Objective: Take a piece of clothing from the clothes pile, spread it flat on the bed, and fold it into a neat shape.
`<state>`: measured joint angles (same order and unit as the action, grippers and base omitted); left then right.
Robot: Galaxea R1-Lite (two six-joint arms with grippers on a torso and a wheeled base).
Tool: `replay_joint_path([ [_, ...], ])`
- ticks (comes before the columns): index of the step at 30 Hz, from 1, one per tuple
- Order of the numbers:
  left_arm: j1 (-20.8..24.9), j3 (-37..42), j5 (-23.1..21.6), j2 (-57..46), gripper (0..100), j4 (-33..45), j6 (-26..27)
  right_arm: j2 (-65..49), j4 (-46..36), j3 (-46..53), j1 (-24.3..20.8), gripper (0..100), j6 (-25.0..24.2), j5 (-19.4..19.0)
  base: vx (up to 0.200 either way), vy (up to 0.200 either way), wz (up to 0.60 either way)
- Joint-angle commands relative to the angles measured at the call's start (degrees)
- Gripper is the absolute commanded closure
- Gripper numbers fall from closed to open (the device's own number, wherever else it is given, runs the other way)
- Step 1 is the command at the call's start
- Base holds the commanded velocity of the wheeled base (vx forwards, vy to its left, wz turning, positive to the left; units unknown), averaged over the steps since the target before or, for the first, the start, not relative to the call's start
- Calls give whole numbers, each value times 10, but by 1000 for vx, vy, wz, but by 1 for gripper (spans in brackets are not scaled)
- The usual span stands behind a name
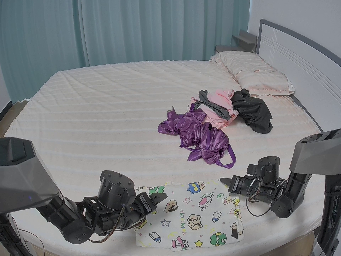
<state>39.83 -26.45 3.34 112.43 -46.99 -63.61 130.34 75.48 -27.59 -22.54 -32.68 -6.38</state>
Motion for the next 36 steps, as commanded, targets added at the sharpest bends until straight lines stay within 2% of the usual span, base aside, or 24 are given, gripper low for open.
replay_joint_path([
  [1,-1,0,1,1,0,0,0,-4,1,0,11,0,-1,0,0,0,0],
  [10,-1,0,1,-4,0,0,0,-75,4,33,5,0,-1,0,0,0,0],
  [14,-2,0,2,-4,0,0,0,-97,3,42,-38,0,-9,1,0,0,0],
  [19,-3,0,11,-2,0,0,0,-73,-3,39,-82,0,-59,16,0,0,0],
  [26,-3,-1,13,1,0,0,0,-4,4,38,-58,0,-66,16,0,0,0],
  [32,-3,-1,13,1,0,0,0,-3,4,38,-27,0,-66,18,0,0,0],
  [36,-6,-1,24,-5,0,0,2,-39,6,44,-2,0,-63,44,0,0,0],
])
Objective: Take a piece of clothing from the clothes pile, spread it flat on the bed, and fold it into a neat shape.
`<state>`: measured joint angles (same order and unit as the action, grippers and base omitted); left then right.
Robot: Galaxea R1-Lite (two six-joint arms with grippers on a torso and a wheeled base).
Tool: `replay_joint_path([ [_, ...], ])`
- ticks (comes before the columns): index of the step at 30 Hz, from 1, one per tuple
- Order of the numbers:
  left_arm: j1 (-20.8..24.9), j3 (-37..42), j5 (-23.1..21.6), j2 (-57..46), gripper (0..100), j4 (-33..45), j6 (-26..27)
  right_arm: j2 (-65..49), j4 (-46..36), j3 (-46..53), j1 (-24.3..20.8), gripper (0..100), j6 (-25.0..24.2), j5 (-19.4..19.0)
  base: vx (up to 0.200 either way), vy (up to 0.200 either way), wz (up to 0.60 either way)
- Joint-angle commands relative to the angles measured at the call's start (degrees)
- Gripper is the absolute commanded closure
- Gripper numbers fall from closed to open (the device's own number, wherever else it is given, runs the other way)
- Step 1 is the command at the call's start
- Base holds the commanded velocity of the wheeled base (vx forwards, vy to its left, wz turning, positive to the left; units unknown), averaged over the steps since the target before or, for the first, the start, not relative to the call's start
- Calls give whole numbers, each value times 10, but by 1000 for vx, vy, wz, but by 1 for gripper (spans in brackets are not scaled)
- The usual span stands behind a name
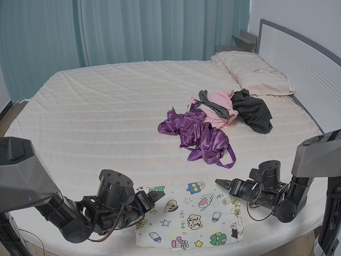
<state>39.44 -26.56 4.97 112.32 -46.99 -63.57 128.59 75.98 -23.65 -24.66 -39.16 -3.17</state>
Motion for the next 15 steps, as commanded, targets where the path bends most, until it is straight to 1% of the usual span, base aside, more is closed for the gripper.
replay_joint_path([
  [1,-3,-1,10,-4,0,0,1,-25,1,5,20,0,2,14,0,0,0],
  [2,-3,-1,10,-4,0,0,1,-25,1,5,20,0,2,14,0,0,0],
  [3,-13,-5,35,-17,0,-5,7,-56,-1,22,25,0,7,24,0,0,0],
  [4,-19,-7,43,-24,0,-9,13,-68,-1,30,26,0,8,27,0,0,0],
  [6,-33,-9,46,-40,0,-16,35,-90,0,41,31,0,15,38,0,0,0],
  [7,-33,-9,46,-40,0,-16,35,-90,0,41,31,0,15,38,0,0,0],
  [8,-53,-9,50,-65,0,-18,70,-119,3,57,40,0,36,57,0,0,0],
  [9,-66,-9,58,-80,0,-16,87,-133,6,65,44,0,46,67,0,0,0],
  [10,-67,-9,60,-82,0,-15,90,-135,7,66,44,0,48,68,0,0,0],
  [11,-90,-7,84,-107,0,-13,117,-166,17,84,51,0,65,81,0,0,0],
  [12,-94,-6,87,-112,0,-13,122,-171,20,88,52,0,68,83,0,0,0],
  [13,-113,1,110,-137,0,-12,152,-206,34,111,54,0,83,87,0,0,0],
  [14,-118,3,116,-144,0,-12,161,-214,36,118,54,0,88,88,0,0,0],
  [15,-134,13,138,-171,0,-11,189,-245,43,141,55,0,111,89,0,0,0],
])
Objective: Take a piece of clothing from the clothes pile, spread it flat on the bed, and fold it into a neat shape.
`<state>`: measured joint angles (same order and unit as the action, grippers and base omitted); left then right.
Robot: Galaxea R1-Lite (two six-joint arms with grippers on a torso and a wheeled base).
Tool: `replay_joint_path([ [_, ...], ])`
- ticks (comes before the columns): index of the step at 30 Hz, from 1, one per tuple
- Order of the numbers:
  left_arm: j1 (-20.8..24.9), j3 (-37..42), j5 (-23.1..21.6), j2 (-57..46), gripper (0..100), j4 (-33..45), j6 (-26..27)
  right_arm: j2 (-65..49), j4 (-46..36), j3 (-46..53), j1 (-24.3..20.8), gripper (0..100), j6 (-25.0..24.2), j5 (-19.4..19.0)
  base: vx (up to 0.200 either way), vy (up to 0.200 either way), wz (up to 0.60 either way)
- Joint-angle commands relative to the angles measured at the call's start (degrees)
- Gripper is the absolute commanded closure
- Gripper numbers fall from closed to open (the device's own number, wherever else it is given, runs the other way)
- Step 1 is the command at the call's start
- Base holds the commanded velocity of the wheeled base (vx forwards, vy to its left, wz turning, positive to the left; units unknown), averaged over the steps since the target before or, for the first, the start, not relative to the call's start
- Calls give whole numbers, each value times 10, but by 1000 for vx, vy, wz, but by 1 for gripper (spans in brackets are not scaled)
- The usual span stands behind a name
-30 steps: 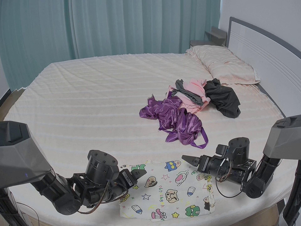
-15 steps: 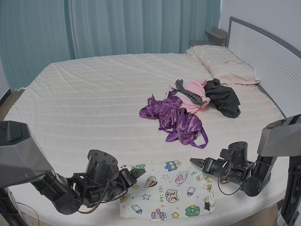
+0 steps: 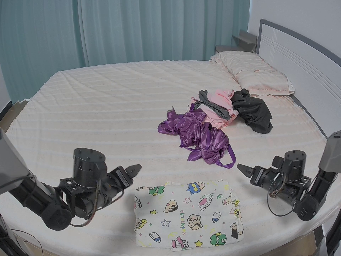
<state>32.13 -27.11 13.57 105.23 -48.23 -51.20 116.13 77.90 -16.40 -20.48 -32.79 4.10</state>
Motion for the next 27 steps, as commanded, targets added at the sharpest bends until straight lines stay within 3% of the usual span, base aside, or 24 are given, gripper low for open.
replay_joint_path([
  [1,-69,28,66,-119,0,1,83,-143,28,85,14,0,67,21,0,0,0],
  [7,-90,83,154,-238,0,1,180,-267,57,164,13,0,145,66,0,0,0],
  [11,-90,121,214,-321,0,1,225,-362,15,164,14,0,150,101,0,0,0],
  [14,-90,141,235,-361,0,1,250,-413,-20,164,14,0,150,112,0,0,0],
  [20,-90,202,327,-534,0,3,371,-689,-317,164,14,0,153,114,0,0,0],
  [24,-100,242,350,-601,0,20,423,-851,-501,164,16,0,153,114,0,0,0],
  [25,-100,242,350,-601,0,20,423,-851,-501,164,16,0,153,114,0,0,0],
  [27,-132,262,351,-645,0,43,430,-957,-599,164,33,0,158,115,0,0,0],
])
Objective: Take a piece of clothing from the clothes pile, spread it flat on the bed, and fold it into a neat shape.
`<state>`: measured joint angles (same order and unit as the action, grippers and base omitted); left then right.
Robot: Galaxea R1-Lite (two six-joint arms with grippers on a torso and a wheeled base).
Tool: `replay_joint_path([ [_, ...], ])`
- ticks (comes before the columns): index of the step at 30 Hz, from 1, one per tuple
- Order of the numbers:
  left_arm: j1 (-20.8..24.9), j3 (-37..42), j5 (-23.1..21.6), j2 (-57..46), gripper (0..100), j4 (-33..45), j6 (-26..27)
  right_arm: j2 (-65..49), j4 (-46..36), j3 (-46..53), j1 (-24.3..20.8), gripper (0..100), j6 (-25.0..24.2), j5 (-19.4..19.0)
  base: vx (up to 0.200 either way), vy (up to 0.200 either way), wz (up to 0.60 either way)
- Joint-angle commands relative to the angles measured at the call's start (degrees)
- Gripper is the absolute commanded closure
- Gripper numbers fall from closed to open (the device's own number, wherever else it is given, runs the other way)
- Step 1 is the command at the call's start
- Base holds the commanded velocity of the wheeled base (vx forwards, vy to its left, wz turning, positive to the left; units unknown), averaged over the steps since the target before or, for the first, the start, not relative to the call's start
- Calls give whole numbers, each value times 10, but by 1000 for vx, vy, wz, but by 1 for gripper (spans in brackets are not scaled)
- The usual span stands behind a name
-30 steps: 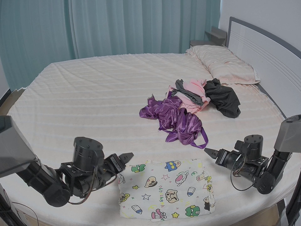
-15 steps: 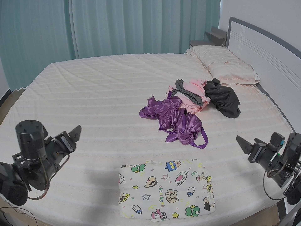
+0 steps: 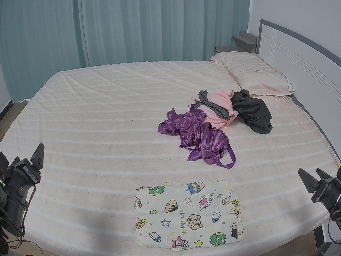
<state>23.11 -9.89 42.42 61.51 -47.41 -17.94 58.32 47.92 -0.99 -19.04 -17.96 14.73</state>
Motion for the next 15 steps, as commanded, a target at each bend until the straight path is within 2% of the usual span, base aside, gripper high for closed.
replay_joint_path([
  [1,-50,91,64,-220,0,43,99,-403,-321,10,30,0,16,9,0,0,0],
  [6,-86,95,64,-296,0,106,111,-507,-395,10,115,0,70,-6,0,0,0],
  [10,-120,98,63,-369,0,171,120,-559,-441,10,186,0,105,-35,0,0,0],
  [12,-127,98,63,-405,0,200,127,-580,-440,10,194,0,115,-52,0,0,0],
  [15,-147,98,63,-447,0,234,137,-582,-441,10,191,0,131,-50,0,0,0],
])
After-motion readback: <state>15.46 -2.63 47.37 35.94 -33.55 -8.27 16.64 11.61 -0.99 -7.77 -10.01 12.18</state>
